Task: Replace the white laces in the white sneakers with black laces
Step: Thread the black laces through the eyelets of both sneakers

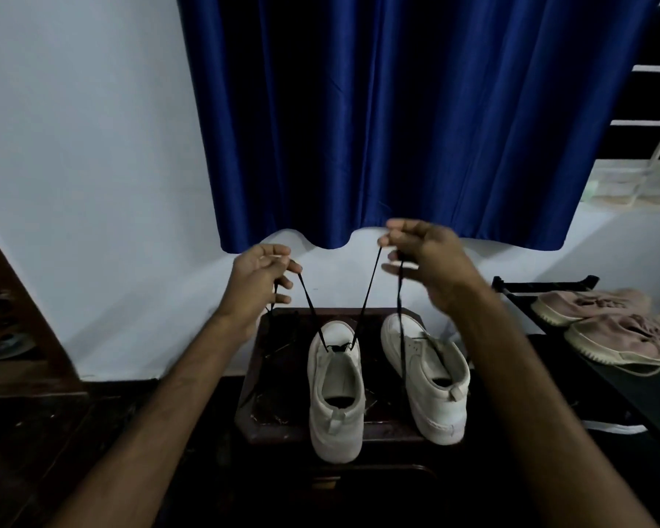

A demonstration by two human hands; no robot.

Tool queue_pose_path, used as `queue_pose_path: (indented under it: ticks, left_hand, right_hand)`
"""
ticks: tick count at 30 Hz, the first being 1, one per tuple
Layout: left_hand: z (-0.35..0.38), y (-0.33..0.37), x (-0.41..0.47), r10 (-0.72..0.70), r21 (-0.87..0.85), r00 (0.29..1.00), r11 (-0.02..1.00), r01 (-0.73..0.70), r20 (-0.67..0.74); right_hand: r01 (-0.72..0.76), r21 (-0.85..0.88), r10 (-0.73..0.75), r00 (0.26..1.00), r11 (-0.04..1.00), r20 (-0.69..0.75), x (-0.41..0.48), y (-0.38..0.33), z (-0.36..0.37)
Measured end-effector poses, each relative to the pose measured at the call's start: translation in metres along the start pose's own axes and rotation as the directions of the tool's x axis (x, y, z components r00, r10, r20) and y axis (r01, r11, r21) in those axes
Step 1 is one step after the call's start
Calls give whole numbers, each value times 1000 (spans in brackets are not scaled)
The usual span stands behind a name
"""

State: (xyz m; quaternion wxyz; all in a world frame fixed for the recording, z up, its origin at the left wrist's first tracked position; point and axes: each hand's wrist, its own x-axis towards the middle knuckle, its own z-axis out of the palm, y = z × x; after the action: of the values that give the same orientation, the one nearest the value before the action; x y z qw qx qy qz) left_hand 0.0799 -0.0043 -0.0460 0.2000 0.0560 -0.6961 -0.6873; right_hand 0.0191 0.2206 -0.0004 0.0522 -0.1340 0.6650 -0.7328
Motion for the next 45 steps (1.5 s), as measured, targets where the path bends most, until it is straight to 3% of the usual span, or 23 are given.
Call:
queue_pose_path:
  ticks: [6, 9, 13, 18, 22, 24, 26, 27, 28, 29, 31, 32, 34, 36, 40, 43, 45]
  left_hand:
    - [-13, 19, 0, 100, -128, 995, 987, -99, 6]
    - [-9, 33, 4, 182, -139, 982, 975, -173, 56]
    - [-1, 21, 8, 248, 38, 955, 966, -257, 163]
    - [-9, -63, -3, 81, 367, 972, 916, -159, 220]
    - [-14, -102, -17, 5, 439, 982, 894, -89, 187]
    - [-16, -114, -21, -6, 559, 979, 822, -111, 204]
    - [-15, -118, -22, 60, 781, 983, 600, -176, 175]
    - [-12, -114, -23, 139, 815, 981, 547, -192, 138]
    - [-6, -105, -23, 221, 786, 968, 576, -226, 116]
    - [2, -91, -23, 256, 689, 959, 674, -265, 119]
    - [23, -54, -28, 140, 346, 970, 916, -204, 201]
    - [33, -37, -32, 53, 203, 961, 973, -111, 270]
    - [48, -12, -37, -22, 116, 929, 993, -23, 369]
    - [53, -1, -40, -12, 114, 905, 993, -40, 424]
    - [44, -13, -37, -13, 103, 915, 994, -31, 404]
    - [35, -30, -35, -2, 214, 936, 974, -78, 352]
    - [31, -37, -34, 13, 282, 940, 952, -115, 341]
  right_hand:
    - [147, 455, -131, 989, 878, -68, 13, -67, -25]
    - [196, 492, -177, 980, 848, -86, 17, -83, -27]
    - [155, 403, -159, 987, 902, -22, 18, -58, -11]
    - [32, 435, -39, 999, 900, 8, 0, -4, 9]
    - [-5, 513, -10, 1000, 858, 27, -5, 17, 13]
    - [-2, 534, -9, 1000, 845, 18, -6, 22, 16]
    - [1, 538, -13, 1000, 843, 19, -7, 24, 18]
    - [3, 537, -16, 1000, 843, 20, -7, 24, 20]
    - [6, 536, -19, 1000, 844, 19, -7, 25, 22]
    - [10, 535, -23, 1000, 845, 18, -7, 24, 25]
    - [16, 531, -30, 999, 847, 17, -7, 23, 31]
    - [18, 532, -33, 999, 847, 19, -7, 23, 34]
    - [22, 532, -40, 999, 846, 22, -9, 24, 39]
    - [32, 516, -45, 999, 856, 14, -10, 26, 40]
    - [62, 465, -60, 998, 883, -19, -12, 35, 33]
    - [94, 268, -80, 995, 959, -63, -13, 50, 22]
    - [84, 7, -84, 995, 996, -60, -13, 63, 13]
